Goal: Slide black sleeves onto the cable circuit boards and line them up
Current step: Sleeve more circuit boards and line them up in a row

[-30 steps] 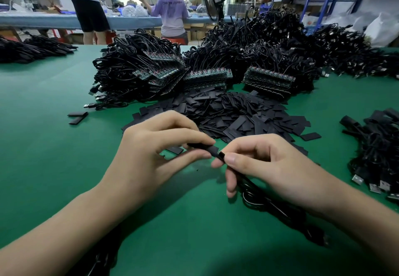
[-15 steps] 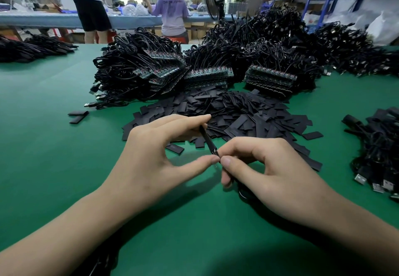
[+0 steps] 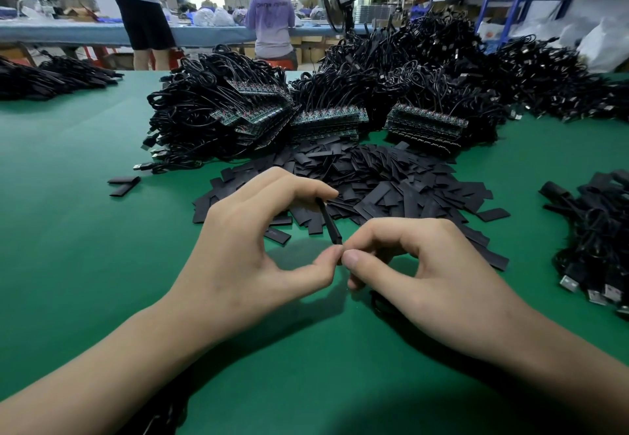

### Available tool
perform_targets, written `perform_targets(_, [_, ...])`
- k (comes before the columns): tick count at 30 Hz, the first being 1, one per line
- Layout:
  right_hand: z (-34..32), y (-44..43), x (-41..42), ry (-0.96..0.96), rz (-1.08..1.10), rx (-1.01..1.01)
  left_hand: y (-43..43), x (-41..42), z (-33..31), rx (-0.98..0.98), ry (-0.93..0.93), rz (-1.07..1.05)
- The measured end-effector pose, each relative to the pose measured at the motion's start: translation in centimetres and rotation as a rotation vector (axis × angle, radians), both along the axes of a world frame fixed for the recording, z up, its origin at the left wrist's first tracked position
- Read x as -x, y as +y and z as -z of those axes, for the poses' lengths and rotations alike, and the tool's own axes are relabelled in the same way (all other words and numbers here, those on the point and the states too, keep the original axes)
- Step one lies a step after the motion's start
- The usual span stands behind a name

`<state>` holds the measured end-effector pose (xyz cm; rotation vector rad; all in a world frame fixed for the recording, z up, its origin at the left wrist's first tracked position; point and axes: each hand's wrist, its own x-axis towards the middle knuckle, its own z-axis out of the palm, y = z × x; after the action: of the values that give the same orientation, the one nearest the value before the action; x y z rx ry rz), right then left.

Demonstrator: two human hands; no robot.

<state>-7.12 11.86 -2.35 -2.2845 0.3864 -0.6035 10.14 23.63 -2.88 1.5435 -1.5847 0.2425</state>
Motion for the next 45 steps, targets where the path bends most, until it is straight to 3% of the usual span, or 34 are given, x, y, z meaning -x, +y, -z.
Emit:
perform_targets(9, [-0.1, 0.2, 0.0, -0.006, -0.014, -0.068, 0.1, 0.0, -0.1, 0.061, -0.047, 0.020])
perform_targets(17, [0.4, -0.2, 0.0, 0.006, -0.007, -0.113, 0.1, -0.5, 0.0, -0.003, 0.005, 0.020])
perform_targets(25, [0.5, -0.2, 0.0, -0.009, -0.002, -0.061, -0.1, 0.0, 0.6, -0.048, 0.121, 0.052])
perform_targets(45, [0.8, -0.1, -0.1, 0.012, -0.001, 0.024, -0.2, 0.1, 0.5, -0.042, 0.136, 0.000])
